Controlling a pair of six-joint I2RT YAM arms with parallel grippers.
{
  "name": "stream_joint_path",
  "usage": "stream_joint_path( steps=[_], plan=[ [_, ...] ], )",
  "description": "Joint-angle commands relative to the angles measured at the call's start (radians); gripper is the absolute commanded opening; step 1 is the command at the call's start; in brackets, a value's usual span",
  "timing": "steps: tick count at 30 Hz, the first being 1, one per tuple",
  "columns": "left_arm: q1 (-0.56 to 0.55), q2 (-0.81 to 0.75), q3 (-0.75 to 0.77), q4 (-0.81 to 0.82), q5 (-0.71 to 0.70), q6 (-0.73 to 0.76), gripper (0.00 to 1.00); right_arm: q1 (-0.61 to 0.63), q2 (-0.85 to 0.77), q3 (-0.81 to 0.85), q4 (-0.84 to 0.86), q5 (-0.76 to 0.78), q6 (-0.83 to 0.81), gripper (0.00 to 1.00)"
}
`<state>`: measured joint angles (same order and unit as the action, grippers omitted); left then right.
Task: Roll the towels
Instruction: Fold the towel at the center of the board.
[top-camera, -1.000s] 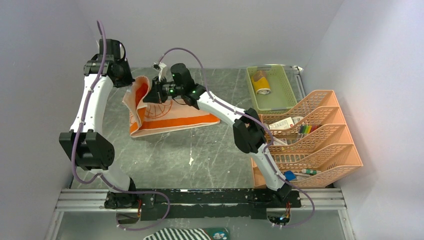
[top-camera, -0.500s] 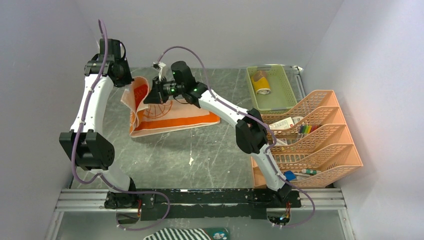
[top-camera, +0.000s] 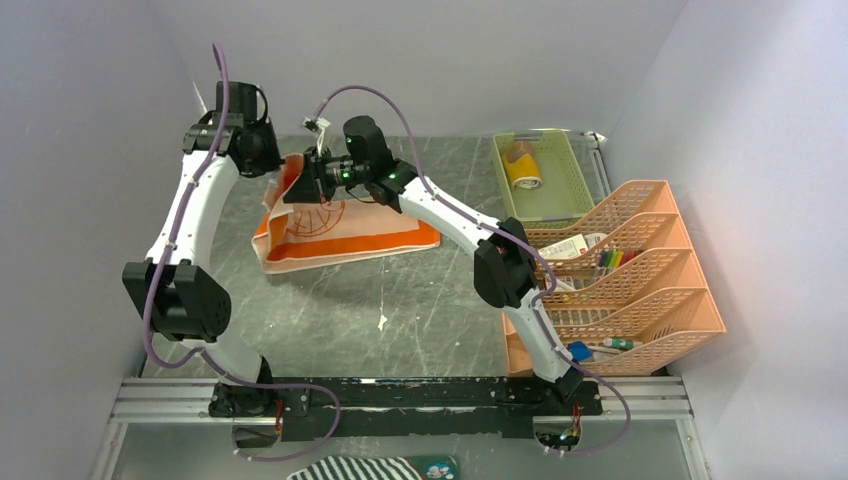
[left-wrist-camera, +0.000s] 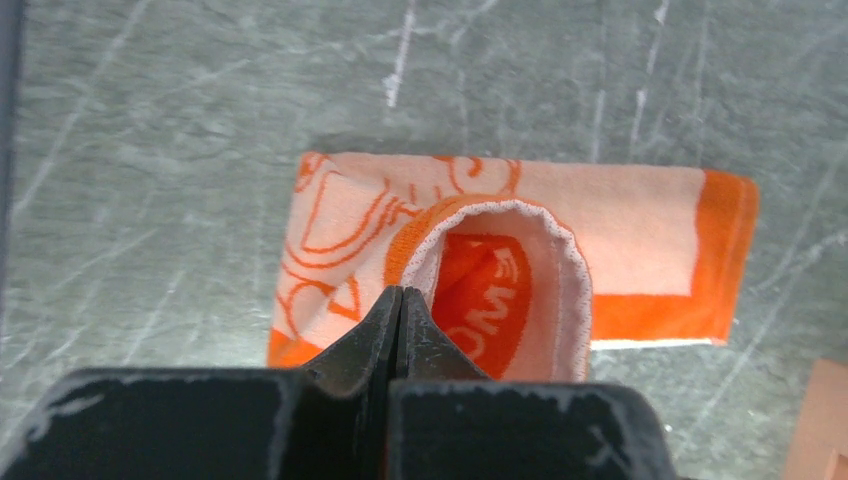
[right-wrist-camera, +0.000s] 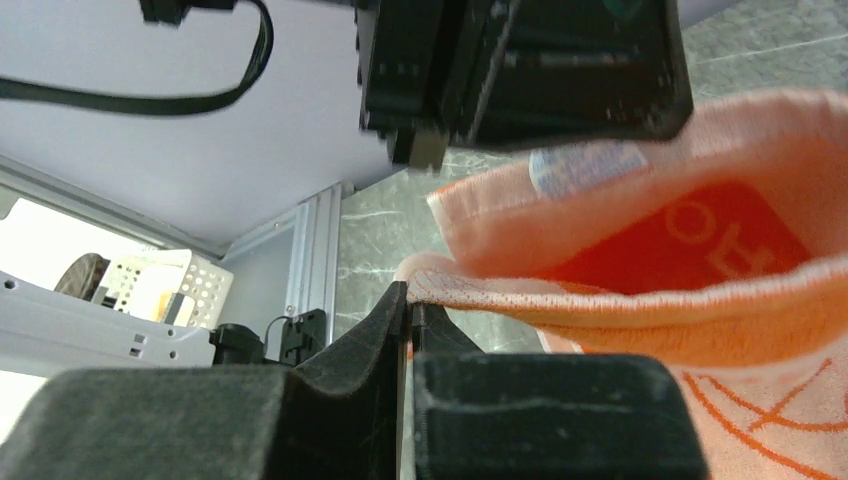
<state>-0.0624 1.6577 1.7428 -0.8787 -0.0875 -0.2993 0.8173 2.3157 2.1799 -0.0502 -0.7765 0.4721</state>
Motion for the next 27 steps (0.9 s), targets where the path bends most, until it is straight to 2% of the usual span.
stream_joint_path(
  steps=[1, 5, 14, 21, 27],
  plan=[
    [-0.039, -0.039, -0.021, 0.024, 0.109, -0.083, 0.07, -0.006, -0.022, 0.017, 0.024, -0.015, 0.007, 0.00],
    [-0.050, -0.042, -0.025, -0.007, 0.146, -0.107, 0.07, -0.013, -0.044, -0.021, 0.024, -0.011, -0.005, 0.00],
    [-0.051, -0.055, -0.008, -0.036, 0.083, -0.088, 0.07, -0.035, -0.097, -0.180, 0.013, -0.016, -0.047, 0.00],
    [-0.051, -0.076, -0.022, -0.037, 0.127, -0.099, 0.07, -0.035, -0.078, -0.160, 0.026, -0.010, -0.027, 0.00],
    [-0.051, -0.107, -0.132, 0.003, 0.127, -0.110, 0.07, -0.035, -0.071, -0.147, 0.054, -0.020, 0.004, 0.00]
  ],
)
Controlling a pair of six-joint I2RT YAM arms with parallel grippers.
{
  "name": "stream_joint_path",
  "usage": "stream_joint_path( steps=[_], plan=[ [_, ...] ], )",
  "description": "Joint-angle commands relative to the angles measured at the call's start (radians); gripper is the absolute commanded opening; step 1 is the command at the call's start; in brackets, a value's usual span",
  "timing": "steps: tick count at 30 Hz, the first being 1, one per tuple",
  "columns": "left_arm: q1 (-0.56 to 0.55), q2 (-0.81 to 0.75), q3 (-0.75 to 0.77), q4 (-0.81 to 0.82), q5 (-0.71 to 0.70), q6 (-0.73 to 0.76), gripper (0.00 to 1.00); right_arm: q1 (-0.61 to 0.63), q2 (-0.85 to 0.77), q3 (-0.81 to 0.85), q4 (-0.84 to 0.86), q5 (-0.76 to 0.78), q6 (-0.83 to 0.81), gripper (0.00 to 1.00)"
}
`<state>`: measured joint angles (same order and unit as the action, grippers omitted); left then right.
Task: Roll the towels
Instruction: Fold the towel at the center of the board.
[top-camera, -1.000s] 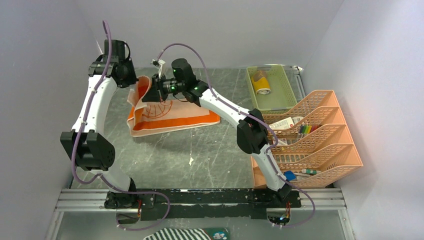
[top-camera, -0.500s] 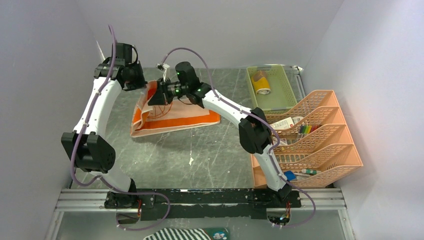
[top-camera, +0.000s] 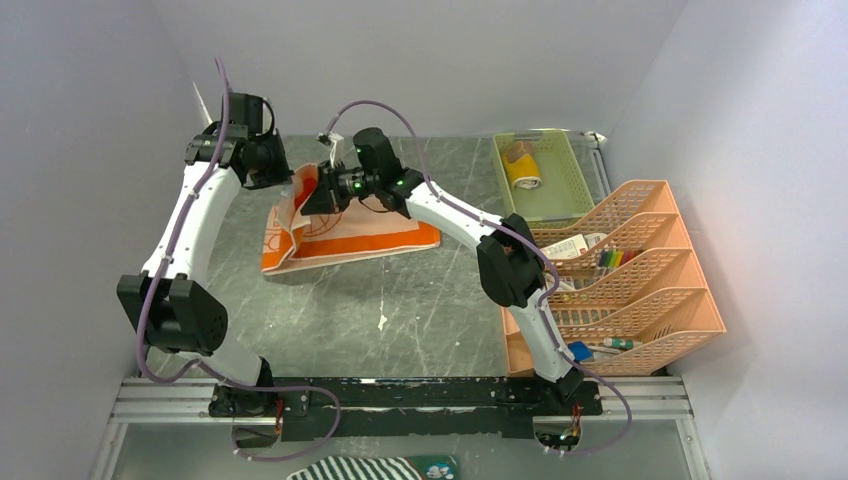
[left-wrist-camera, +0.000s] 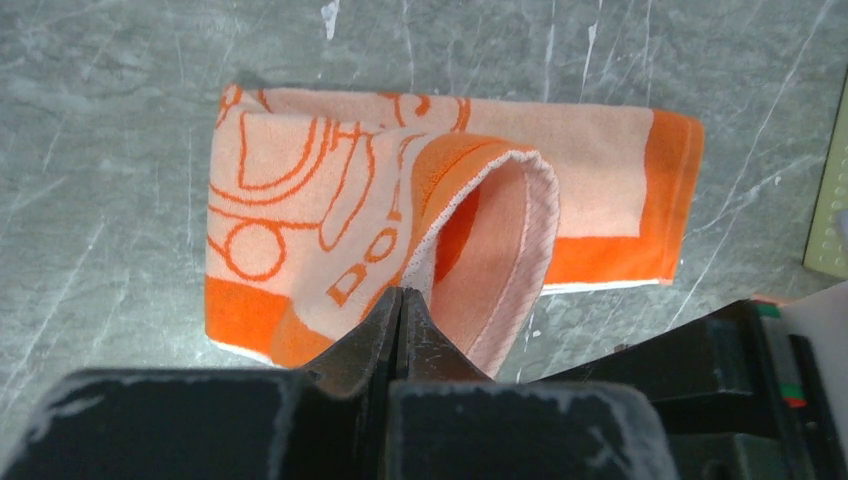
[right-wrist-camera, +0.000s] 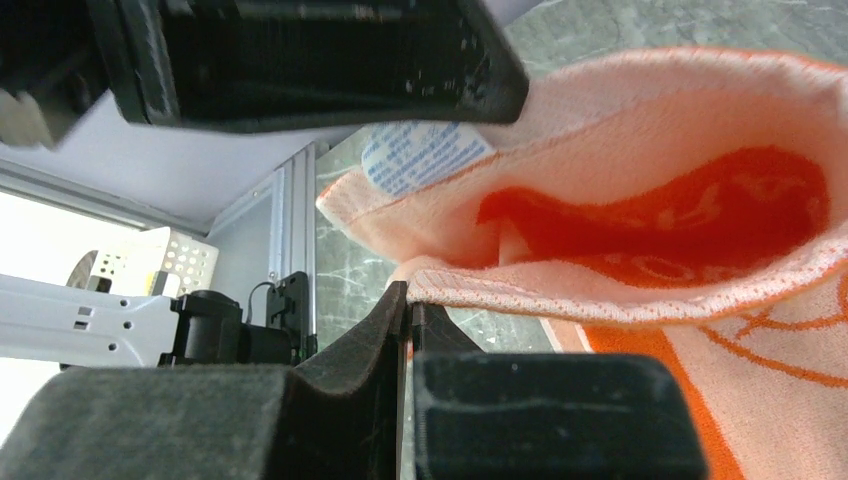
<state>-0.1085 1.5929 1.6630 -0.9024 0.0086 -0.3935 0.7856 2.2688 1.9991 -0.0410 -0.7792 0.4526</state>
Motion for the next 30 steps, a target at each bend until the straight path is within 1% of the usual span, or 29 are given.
stream_joint_path(
  steps=[1, 6, 13, 23, 26, 30],
  plan=[
    [-0.005, -0.045, -0.067, 0.037, 0.039, -0.021, 0.07, -0.003, -0.026, 0.033, 0.052, -0.017, 0.027, 0.00],
    [-0.005, -0.051, -0.113, 0.070, 0.065, -0.053, 0.07, -0.003, -0.022, 0.036, 0.072, -0.016, 0.049, 0.00],
    [-0.005, -0.066, -0.142, 0.110, 0.097, -0.116, 0.07, -0.001, -0.013, 0.015, 0.079, 0.001, 0.067, 0.00],
    [-0.005, -0.084, -0.156, 0.119, 0.080, -0.162, 0.07, -0.002, -0.072, -0.150, 0.132, 0.067, 0.094, 0.00],
    [-0.005, -0.101, -0.190, 0.136, 0.071, -0.176, 0.07, -0.002, -0.086, -0.203, 0.177, 0.073, 0.118, 0.00],
    [-0.005, -0.113, -0.265, 0.168, 0.068, -0.191, 0.07, -0.003, -0.090, -0.235, 0.180, 0.071, 0.118, 0.00]
  ],
)
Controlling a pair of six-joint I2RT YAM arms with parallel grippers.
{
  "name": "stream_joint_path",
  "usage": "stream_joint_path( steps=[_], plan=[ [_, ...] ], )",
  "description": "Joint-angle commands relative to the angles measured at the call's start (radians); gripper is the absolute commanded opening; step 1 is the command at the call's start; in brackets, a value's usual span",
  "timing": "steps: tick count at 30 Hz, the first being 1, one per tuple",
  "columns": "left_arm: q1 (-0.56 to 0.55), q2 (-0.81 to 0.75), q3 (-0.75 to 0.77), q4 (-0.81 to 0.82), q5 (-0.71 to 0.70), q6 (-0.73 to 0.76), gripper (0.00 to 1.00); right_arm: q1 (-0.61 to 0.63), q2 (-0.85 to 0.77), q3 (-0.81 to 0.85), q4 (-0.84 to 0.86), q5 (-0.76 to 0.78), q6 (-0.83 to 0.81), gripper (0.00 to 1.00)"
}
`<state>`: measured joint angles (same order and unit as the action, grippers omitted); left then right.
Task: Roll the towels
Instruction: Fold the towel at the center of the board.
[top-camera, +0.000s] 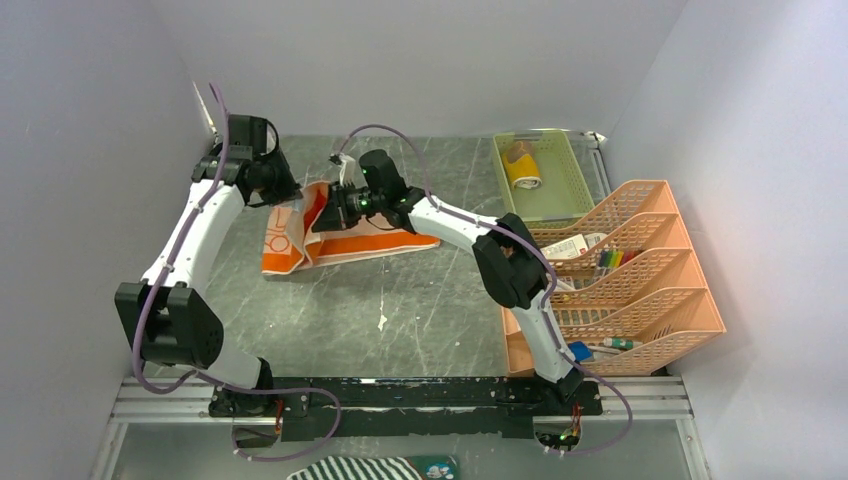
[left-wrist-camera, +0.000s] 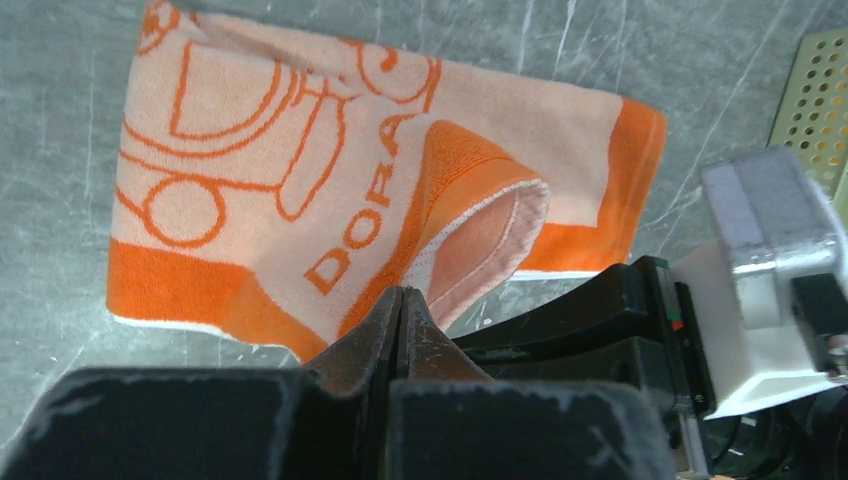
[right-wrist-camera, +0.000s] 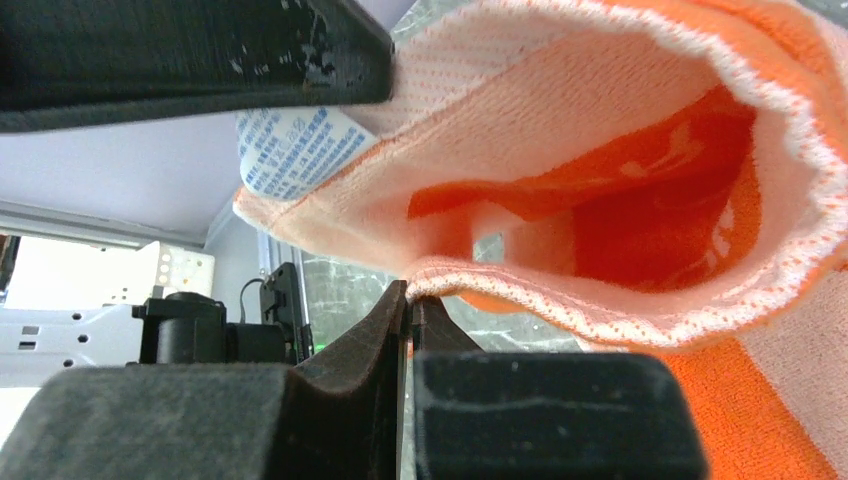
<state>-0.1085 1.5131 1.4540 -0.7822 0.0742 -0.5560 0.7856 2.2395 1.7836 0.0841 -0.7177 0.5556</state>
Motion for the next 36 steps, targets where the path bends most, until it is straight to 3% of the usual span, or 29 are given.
stream_joint_path(
  steps=[1, 6, 15, 21, 28, 36],
  plan=[
    [-0.005, -0.033, -0.075, 0.057, -0.002, -0.030, 0.07, -0.003, -0.063, -0.024, 0.053, 0.013, 0.012, 0.00],
    [-0.005, -0.028, -0.141, 0.110, -0.009, -0.046, 0.07, -0.012, -0.085, -0.050, 0.042, 0.017, -0.007, 0.00],
    [-0.020, 0.017, -0.119, 0.194, -0.001, -0.100, 0.07, -0.046, -0.129, -0.095, 0.013, -0.005, -0.044, 0.00],
    [-0.076, 0.087, -0.148, 0.288, 0.022, -0.141, 0.07, -0.067, -0.133, -0.139, 0.007, -0.018, -0.059, 0.00],
    [-0.163, 0.158, -0.224, 0.386, 0.030, -0.225, 0.07, -0.069, -0.178, -0.299, 0.039, -0.003, -0.072, 0.00],
    [-0.200, 0.109, -0.279, 0.407, 0.058, -0.280, 0.08, -0.084, -0.260, -0.462, 0.109, -0.002, -0.073, 0.22]
  ],
)
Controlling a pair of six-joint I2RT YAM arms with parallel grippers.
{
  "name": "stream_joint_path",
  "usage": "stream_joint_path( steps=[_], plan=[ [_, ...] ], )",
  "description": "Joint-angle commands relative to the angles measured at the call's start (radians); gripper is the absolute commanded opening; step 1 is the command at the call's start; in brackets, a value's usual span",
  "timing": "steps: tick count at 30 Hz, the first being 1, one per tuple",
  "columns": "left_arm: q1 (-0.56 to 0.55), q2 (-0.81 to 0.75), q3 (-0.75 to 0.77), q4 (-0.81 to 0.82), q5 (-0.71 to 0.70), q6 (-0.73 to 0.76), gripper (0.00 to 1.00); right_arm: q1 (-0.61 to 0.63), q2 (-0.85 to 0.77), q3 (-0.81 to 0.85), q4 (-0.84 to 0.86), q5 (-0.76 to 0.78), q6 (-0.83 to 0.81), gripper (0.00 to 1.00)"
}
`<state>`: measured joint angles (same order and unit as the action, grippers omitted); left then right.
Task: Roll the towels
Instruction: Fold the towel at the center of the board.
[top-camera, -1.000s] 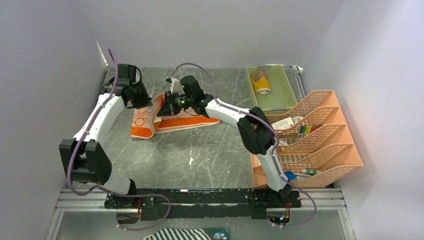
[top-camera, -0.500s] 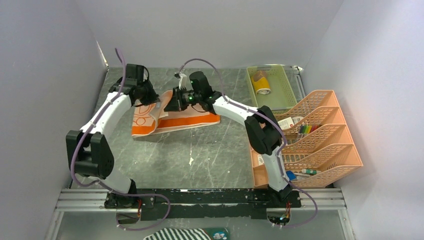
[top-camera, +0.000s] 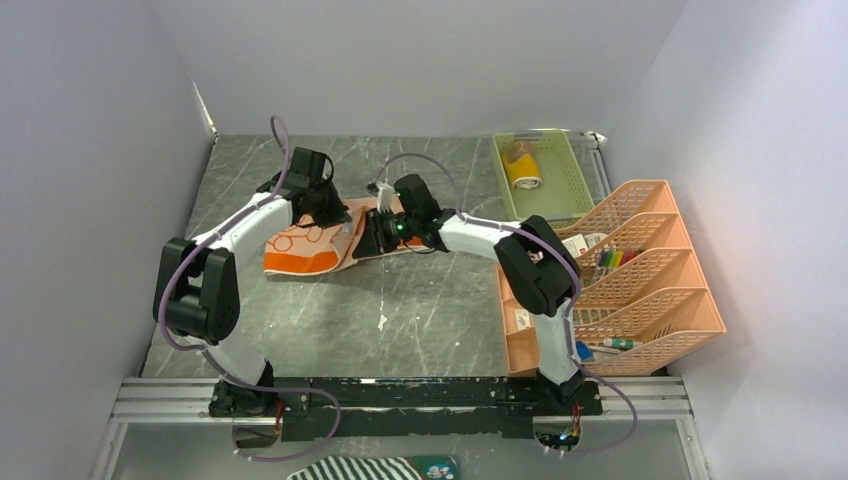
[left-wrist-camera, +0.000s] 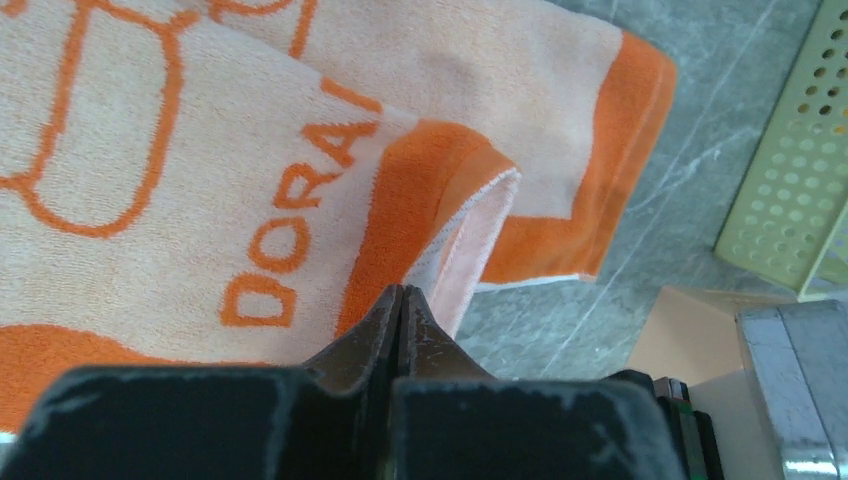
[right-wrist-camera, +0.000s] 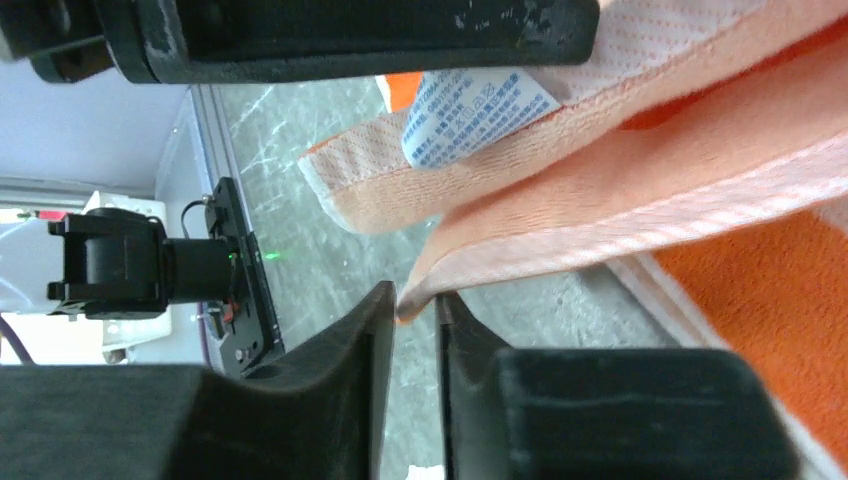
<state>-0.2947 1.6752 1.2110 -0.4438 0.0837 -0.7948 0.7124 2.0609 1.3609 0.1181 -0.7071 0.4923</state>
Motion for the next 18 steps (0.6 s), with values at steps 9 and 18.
stream_joint_path(
  steps=[9, 18],
  plan=[
    [-0.052, -0.124, -0.078, 0.084, 0.075, 0.089, 0.66, -0.129, -0.420, -0.322, 0.142, -0.009, -0.087, 0.60],
    [-0.290, 0.102, 0.085, -0.053, -0.245, 0.249, 0.69, -0.369, -0.828, -0.610, 0.129, 0.065, -0.060, 0.60]
  ],
)
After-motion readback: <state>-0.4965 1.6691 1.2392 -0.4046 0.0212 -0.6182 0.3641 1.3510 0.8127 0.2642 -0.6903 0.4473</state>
